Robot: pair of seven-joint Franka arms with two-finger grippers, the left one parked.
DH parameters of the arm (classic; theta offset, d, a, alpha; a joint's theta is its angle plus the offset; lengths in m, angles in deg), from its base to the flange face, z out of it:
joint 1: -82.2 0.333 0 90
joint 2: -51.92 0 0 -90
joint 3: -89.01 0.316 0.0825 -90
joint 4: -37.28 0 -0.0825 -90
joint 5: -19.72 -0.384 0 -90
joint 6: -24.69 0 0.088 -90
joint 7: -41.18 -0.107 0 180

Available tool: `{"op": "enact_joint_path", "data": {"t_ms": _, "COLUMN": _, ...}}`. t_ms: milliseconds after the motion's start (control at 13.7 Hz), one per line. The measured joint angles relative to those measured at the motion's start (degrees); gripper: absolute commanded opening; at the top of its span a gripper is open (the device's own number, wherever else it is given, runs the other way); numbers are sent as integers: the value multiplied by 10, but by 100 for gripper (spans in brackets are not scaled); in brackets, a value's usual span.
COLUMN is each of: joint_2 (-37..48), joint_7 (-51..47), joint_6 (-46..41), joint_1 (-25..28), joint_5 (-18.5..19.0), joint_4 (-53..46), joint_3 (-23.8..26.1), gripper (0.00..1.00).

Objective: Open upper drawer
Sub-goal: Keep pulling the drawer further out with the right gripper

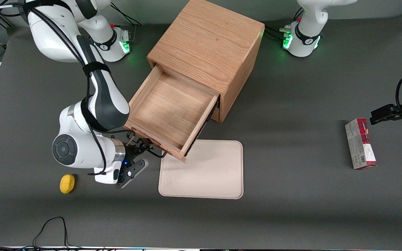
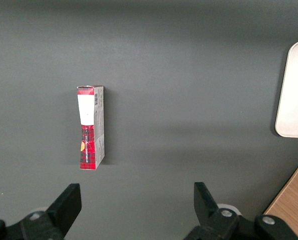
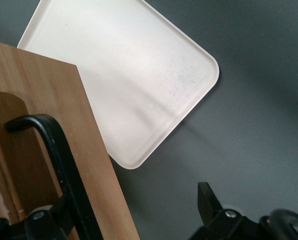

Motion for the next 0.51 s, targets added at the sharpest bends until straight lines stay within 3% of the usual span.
{"op": "enact_joint_path", "data": {"t_ms": 510, "joint_2": -6, "joint_7": 5, "joint_6": -12, "joint_1": -7, "joint_5": 0, "joint_4": -13, "joint_3": 0, "gripper": 100}}
